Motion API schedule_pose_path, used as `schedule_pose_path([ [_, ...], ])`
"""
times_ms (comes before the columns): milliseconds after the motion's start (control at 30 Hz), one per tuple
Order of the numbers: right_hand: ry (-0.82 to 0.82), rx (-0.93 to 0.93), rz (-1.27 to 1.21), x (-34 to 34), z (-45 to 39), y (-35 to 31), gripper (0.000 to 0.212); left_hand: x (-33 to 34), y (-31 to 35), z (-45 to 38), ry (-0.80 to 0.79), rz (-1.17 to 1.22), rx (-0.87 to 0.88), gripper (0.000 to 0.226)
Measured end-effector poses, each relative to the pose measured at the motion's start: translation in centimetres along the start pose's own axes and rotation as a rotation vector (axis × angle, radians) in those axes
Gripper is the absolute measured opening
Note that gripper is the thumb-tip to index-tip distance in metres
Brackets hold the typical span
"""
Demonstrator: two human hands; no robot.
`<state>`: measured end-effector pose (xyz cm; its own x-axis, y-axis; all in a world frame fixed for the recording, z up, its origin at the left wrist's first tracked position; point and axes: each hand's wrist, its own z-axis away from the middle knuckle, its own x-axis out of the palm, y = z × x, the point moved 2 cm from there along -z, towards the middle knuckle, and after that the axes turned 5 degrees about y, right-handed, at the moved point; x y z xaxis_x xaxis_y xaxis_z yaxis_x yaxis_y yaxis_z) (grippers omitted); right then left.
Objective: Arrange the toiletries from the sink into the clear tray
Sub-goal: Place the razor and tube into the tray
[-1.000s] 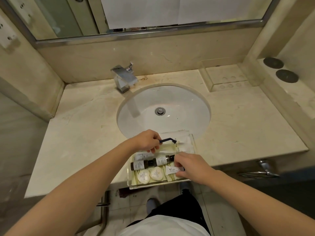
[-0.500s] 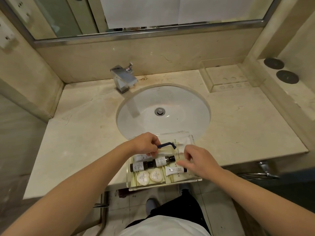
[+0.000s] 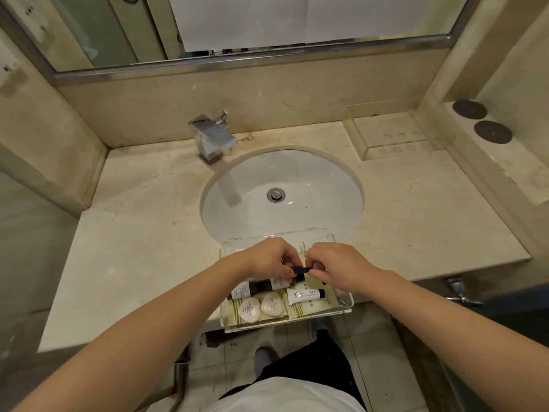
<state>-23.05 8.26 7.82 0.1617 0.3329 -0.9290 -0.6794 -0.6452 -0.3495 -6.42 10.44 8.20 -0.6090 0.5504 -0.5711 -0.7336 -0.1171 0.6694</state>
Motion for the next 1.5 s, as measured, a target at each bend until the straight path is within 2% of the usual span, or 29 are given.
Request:
schedule_pose_path([
  [267,-0.145,-0.035,0.132,0.4,1.5,1.5,0.009,0.4,-1.1,0.1,0.058,-0.195,0.026,0.027],
  [800,-0.201,-0.005,0.147,2.0,1.2,2.0,0.008,0.2,-3.4,0.9,0.04,-0.168,-0.046,0.025],
  [1033,-0.122,-0.022,0.084,0.9,1.6,1.9,0.009,0.6,-3.6,0.6,0.038,-0.173,-0.044,0.025],
  [1267,-0.274,-0.147,0.173,1.2,2.7,1.0,0.01,0.9,-3.5,0.2,0.037,-0.192,-0.02,0.029],
  [1500,-0.284,-0.146,0.208,1.5,3.1,1.2,0.01,2.0,-2.8,-0.4,0.075,-0.26,0.019,0.041],
])
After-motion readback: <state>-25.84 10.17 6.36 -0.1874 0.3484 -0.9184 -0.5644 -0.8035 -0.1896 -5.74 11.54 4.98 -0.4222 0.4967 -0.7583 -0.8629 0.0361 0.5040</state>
